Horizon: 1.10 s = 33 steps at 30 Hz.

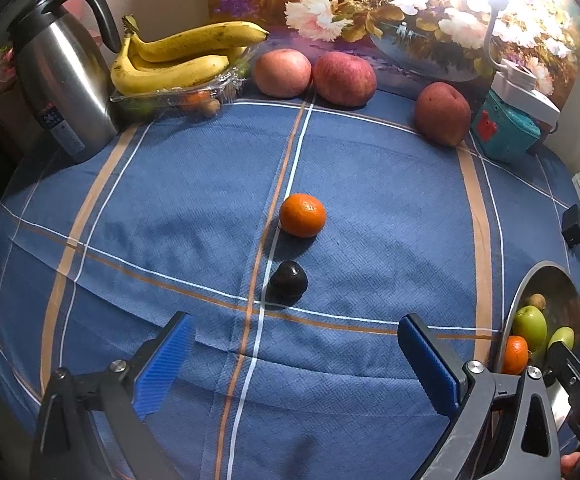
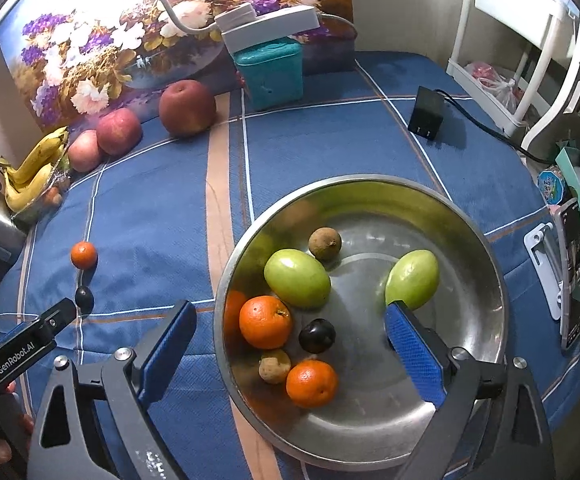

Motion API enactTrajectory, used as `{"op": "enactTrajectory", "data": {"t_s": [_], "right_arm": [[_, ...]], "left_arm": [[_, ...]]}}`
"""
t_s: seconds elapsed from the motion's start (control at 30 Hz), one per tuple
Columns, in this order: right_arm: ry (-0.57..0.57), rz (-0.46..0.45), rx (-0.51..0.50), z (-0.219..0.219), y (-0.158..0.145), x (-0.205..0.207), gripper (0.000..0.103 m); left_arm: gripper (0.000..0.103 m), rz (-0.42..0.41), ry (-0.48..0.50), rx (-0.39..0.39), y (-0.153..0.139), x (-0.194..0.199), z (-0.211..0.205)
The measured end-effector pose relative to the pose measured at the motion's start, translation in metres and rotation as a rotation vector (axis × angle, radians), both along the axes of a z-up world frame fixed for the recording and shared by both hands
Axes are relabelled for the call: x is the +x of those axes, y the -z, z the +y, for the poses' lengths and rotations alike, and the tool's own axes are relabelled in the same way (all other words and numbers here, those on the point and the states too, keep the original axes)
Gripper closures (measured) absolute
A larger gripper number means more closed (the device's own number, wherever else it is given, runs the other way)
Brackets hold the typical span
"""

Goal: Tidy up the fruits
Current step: 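Withdraw both open tools toward the remaining orange and black plum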

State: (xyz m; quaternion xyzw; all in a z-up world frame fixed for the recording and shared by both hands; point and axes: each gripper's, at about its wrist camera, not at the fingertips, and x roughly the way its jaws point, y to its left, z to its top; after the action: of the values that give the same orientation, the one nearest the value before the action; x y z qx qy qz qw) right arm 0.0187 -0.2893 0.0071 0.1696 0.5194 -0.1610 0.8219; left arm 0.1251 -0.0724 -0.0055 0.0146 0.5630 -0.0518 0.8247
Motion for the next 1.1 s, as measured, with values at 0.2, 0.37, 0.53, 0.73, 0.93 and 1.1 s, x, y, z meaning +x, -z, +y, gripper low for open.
{"op": "enactTrajectory", "data": {"t_s": [0.2,0.37,0.53,0.73,0.93,1.1], "right_arm": [[-0.015,0.010,-0.018,0.010,0.000,0.004,0.008],[-0.010,0.017,-0.020,0.019,-0.001,0.009,0.008],[-0.008,0.014,0.004,0.031,-0.003,0.017,0.008],[-0.007,0.038,0.010,0.053,-0.003,0.028,0.008],[-0.035,0.041,0.018,0.076,-0.002,0.041,0.008],[-0.074,0.047,0.029,0.100,0.004,0.054,0.008]], "left_arm": [[0.000,-0.010,-0.006,-0.002,-0.003,0.003,0.011],[0.000,-0.031,-0.014,0.029,-0.006,0.007,0.029],[0.000,-0.042,-0.054,0.037,-0.010,0.012,0.054],[0.000,-0.041,-0.088,0.056,-0.009,0.018,0.080],[0.000,-0.034,-0.109,0.077,-0.006,0.023,0.097],[0.000,-0.028,-0.120,0.101,-0.001,0.027,0.109]]}}
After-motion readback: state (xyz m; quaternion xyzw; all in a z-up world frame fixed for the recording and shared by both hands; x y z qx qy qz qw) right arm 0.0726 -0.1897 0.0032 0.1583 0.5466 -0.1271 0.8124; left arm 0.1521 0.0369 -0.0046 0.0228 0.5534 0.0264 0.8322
